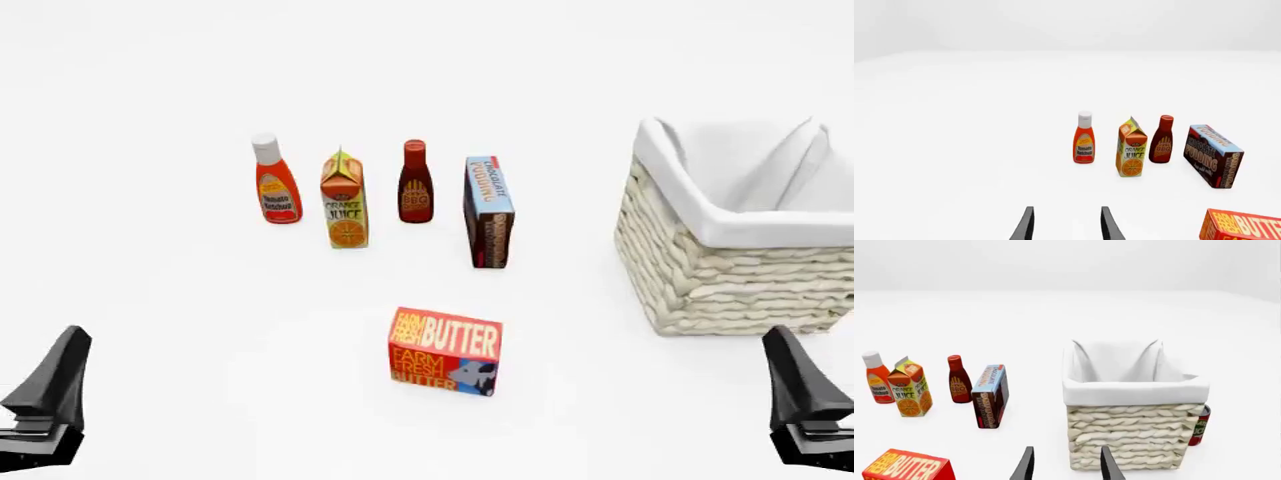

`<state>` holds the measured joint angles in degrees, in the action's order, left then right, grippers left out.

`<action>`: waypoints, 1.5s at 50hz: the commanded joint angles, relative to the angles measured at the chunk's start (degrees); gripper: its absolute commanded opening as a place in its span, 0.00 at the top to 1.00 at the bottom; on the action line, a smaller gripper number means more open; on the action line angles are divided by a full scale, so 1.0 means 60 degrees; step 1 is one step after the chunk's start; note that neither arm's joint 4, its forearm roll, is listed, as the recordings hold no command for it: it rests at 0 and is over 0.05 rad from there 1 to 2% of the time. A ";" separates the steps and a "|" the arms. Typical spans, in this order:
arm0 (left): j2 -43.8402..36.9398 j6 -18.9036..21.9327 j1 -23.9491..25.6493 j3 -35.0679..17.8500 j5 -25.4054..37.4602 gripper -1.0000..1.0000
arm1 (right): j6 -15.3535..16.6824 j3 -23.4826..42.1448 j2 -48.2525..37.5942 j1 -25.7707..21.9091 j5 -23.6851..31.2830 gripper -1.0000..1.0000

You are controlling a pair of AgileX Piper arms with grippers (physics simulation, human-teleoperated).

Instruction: Pick the butter and place it in the basket.

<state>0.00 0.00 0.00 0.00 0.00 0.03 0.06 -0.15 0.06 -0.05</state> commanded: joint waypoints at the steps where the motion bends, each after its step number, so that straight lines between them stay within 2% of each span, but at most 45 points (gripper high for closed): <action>1: 0.0000 0.0000 0.0000 0.0000 0.0000 0.00 | 0.0035 0.0008 -0.0029 0.0024 0.0013 0.00; 41: 0.0000 0.0000 0.0000 0.0000 0.0000 0.00 | 0.0242 0.0016 0.0009 -0.0138 -0.0002 0.00; 46: 0.0000 0.0000 0.0000 0.0000 0.0000 0.00 | 0.0471 0.0089 0.0018 -0.0366 0.0088 0.00; 49: 0.0000 0.0000 0.0000 0.0000 0.0000 0.00 | 0.0481 0.0352 -0.0028 -0.0304 0.0233 0.00; 61: 0.0000 0.0000 0.0000 0.0000 0.0000 0.00 | 0.0720 0.1353 -0.0178 -0.0948 0.0862 0.00; 75: 0.0000 0.0000 0.0000 0.0000 0.0000 0.00 | 0.1275 0.2061 -0.1105 -0.1588 0.0729 0.00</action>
<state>0.00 0.00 0.00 0.00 0.00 5.73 9.41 -3.48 -6.88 4.38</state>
